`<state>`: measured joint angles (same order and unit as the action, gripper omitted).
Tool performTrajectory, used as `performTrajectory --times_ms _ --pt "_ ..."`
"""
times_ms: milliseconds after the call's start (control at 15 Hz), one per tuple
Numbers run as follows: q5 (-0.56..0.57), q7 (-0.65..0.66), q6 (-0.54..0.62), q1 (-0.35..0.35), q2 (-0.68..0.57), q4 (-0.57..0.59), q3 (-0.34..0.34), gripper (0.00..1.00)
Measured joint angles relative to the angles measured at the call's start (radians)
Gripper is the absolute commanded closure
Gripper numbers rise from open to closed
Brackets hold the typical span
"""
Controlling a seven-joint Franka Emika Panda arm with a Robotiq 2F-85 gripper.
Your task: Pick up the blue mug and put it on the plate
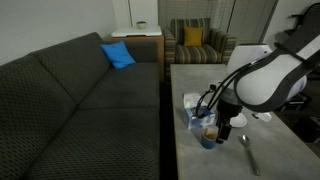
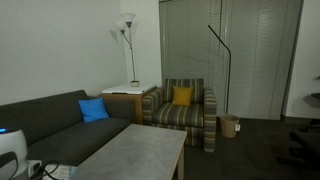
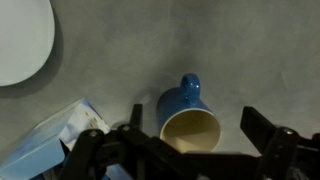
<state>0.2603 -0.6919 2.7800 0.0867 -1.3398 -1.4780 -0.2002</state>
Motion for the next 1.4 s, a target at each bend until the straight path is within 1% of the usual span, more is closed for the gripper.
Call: performTrajectory --times_ms 200,600,800,933,1067,1133,1267,1333,1400 --pt "0.011 -0.009 -0.006 0.001 -0.042 0.045 0.013 0.0" --pt "0.013 -0.046 -0.022 0.006 -0.128 0.155 0.014 0.0" --pt "0.013 -0.063 -0.024 0.011 -0.133 0.167 0.014 0.0" --pt "0.014 -0.073 -0.024 0.018 -0.133 0.168 0.014 0.22" --pt "0.015 -0.085 -0.025 0.025 -0.133 0.17 0.014 0.4" --pt "0.015 -0.091 -0.026 0.028 -0.133 0.171 0.014 0.47" --pt "0.016 -0.103 -0.028 0.031 -0.133 0.172 0.014 0.52" --pt "0.016 -0.108 -0.03 0.031 -0.133 0.174 0.015 0.59" --pt "0.016 -0.114 -0.031 0.032 -0.133 0.176 0.015 0.7"
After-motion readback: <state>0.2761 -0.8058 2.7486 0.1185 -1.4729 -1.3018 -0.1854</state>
